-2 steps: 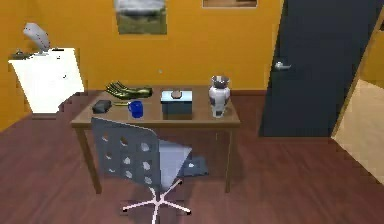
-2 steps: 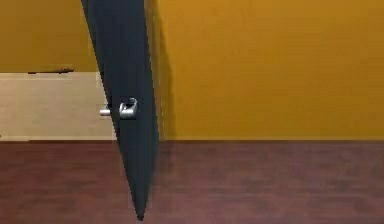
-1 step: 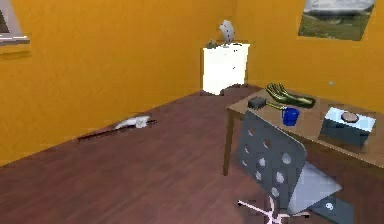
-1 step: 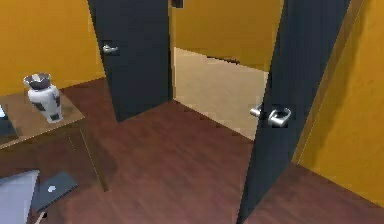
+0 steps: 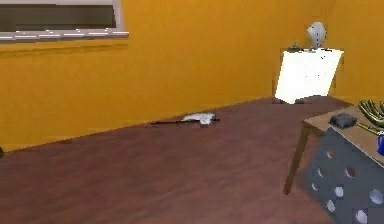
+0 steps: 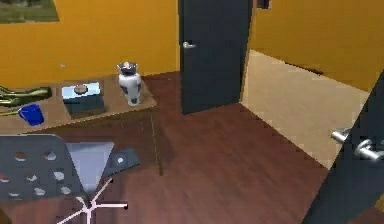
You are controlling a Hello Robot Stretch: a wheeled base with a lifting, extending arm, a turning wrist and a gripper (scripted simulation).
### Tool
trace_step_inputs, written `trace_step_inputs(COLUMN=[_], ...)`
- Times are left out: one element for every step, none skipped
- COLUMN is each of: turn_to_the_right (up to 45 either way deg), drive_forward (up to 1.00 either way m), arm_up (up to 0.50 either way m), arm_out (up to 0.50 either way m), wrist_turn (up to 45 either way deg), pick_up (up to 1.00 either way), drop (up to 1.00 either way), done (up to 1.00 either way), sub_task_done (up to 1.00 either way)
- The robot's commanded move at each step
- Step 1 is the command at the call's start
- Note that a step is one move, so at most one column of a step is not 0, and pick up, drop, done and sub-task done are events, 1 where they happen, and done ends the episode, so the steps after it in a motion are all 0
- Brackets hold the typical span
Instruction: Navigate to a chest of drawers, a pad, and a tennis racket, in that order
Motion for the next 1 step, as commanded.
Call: trace_step_inputs(turn_to_the_right=[0.0], drive_forward=[0.75], arm_up=[0.00], arm_out=[0.00], wrist_turn=[0.0], pick_up=[0.00], drop=[0.00], done=[0.00], sub_task_done=[0.00])
